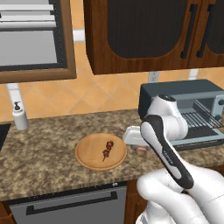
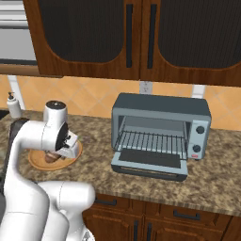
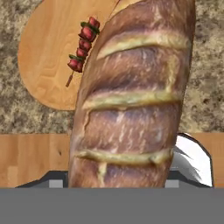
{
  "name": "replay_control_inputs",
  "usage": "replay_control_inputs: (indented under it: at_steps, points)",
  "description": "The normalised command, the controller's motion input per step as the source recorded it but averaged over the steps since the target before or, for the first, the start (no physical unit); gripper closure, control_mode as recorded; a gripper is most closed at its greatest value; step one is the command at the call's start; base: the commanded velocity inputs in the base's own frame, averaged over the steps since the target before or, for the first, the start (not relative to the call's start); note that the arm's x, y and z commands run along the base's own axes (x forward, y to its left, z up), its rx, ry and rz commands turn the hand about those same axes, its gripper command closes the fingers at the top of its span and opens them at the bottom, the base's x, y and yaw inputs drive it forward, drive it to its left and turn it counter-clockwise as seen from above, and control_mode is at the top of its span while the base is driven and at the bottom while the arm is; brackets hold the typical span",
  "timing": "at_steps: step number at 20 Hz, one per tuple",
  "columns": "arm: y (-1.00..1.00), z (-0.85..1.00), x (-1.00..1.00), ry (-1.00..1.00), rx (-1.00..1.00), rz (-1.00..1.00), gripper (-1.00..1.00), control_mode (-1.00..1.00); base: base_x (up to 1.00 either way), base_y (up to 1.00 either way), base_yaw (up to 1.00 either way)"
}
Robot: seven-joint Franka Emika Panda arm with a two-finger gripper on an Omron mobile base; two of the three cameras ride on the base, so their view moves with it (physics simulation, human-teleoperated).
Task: Pick up the kebab skewer and baguette bread, and place them inside the toaster oven. Close the toaster oven door and start by setting the timer.
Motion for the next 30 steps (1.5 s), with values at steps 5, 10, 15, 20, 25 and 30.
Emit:
replay_control_inputs:
  at_steps: [5, 10, 15, 20, 25, 30]
  points:
    - [-1.0, 0.45, 0.19, -0.12, 0.0, 0.19, 1.0, -1.0, 0.0, 0.0, 0.0]
    - [-1.0, 0.17, 0.11, -0.13, -0.06, 0.23, 1.0, -1.0, 0.0, 0.0, 0.0]
    - [-1.0, 0.22, 0.26, -0.01, -0.09, 0.12, 1.0, -1.0, 0.0, 0.0, 0.0]
    - [-0.98, 0.12, 0.2, -0.02, -0.11, 0.06, 1.0, -1.0, 0.0, 0.0, 0.0]
    - [-0.34, 0.0, 0.55, 0.14, -0.12, 0.0, 1.0, -1.0, 0.0, 0.0, 0.0]
    - [-0.07, -0.01, 0.38, 0.02, -0.02, 0.0, 1.0, -1.0, 0.0, 0.0, 0.0]
